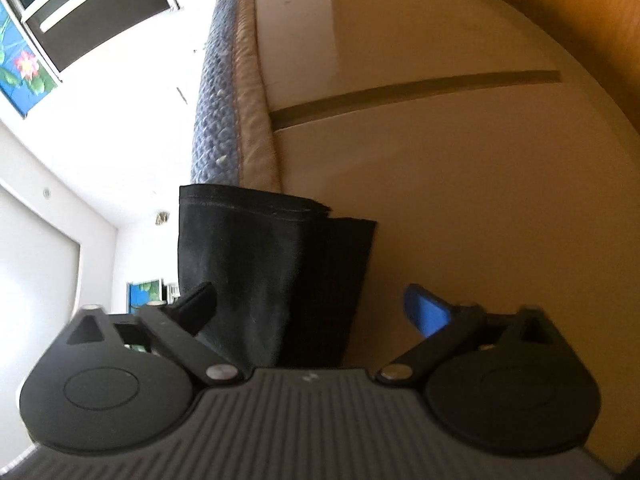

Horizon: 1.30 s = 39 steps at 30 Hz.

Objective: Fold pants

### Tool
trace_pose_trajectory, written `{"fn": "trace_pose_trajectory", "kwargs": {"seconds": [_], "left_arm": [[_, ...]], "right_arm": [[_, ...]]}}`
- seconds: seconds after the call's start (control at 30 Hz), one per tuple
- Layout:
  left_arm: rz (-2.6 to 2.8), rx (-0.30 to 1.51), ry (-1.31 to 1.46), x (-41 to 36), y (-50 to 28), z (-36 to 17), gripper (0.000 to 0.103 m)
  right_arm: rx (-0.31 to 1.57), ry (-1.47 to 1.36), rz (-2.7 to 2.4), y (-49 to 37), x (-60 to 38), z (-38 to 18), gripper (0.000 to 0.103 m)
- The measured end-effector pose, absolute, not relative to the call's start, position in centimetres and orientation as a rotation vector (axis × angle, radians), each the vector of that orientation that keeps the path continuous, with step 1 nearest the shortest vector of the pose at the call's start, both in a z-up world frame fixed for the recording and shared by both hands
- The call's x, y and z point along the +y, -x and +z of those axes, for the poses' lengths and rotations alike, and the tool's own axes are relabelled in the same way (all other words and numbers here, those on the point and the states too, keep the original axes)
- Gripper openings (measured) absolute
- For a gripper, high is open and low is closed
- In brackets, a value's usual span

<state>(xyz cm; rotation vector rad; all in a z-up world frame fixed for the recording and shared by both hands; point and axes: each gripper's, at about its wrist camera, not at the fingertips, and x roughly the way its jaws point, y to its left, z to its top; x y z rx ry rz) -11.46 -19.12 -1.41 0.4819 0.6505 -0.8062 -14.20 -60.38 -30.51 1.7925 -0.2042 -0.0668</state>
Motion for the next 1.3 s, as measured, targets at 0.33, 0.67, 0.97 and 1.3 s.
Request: {"fn": "trace_pose_trajectory", "kwargs": {"seconds": [0.33,0.67,0.97,1.3], "left_arm": [[-0.764,0.657,-0.364,-17.8,9.7,0.1,0.012],[-0.615,0.77,-0.207,-19.9,3.8,-0.7,0.013],[-0.65,0.704,-0.38,-26.5,5.0,-2.2,0.025],[-0.69,0.589,-0.587,-29.3,8.4,-3.6,0.031]], "right_arm": [[-0.115,-1.553,-0.259,16.3,-61.8,-25.9,0.008],[-0.168,-1.207,-0.257,20.2,-61.2,-13.1,0.008],[-0.132,-1.1,-0.124,19.6,-59.2,-5.6,0.008],[-0.086,-0.98,0.031,16.3,-55.8,1.8,0.008]]}}
